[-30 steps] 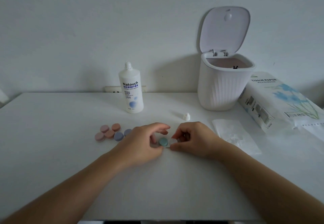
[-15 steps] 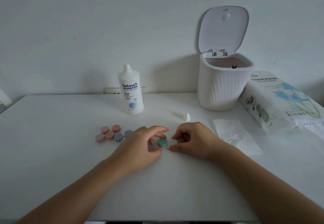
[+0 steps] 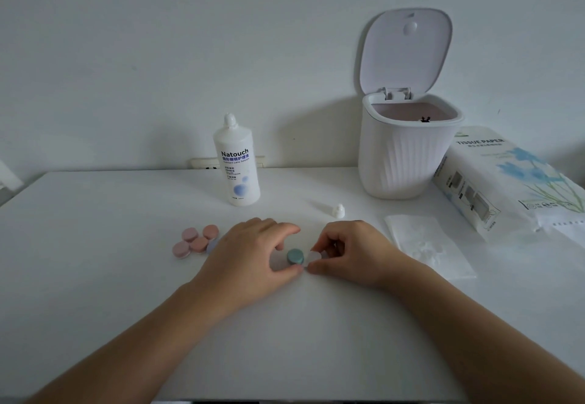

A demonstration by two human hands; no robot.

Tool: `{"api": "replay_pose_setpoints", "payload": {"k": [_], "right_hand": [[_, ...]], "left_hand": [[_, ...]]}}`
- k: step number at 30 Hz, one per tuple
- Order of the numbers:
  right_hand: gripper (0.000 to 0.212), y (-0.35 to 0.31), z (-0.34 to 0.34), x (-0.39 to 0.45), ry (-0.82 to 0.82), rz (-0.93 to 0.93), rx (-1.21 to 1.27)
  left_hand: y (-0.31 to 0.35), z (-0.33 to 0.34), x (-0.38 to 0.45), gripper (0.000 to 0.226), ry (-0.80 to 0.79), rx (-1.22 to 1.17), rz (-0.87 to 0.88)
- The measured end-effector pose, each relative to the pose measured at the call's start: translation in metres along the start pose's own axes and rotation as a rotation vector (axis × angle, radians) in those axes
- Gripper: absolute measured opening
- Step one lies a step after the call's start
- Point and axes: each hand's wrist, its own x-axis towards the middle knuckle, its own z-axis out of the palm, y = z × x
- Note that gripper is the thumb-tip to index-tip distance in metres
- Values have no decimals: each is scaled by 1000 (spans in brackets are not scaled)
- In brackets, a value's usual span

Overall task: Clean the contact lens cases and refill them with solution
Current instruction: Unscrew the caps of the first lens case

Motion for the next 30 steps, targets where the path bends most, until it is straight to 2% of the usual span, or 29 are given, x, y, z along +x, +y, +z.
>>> {"api": "replay_pose_setpoints", "payload": {"k": [6,11,14,18,22,30], "right_hand": [[26,1,0,0,-3,-1,21],[28,1,0,0,2,-14,17],[25,1,1,-1,7,-17,15],[23,0,0,-1,-2,-23,9],[23,0,0,-2,-8,-26,1],[30,0,1,-2,5,-43,11]], "left_hand": [[1,2,2,55,-125,-119,-50],[5,4,7,38,-59,1,12],[5,3,10,41,-120,32,40],[-3,1,9,52,-228,-139,-36],[-4,3,11,46,-228,-147,-74],[3,9,12,26,-108,-120,-128]]}}
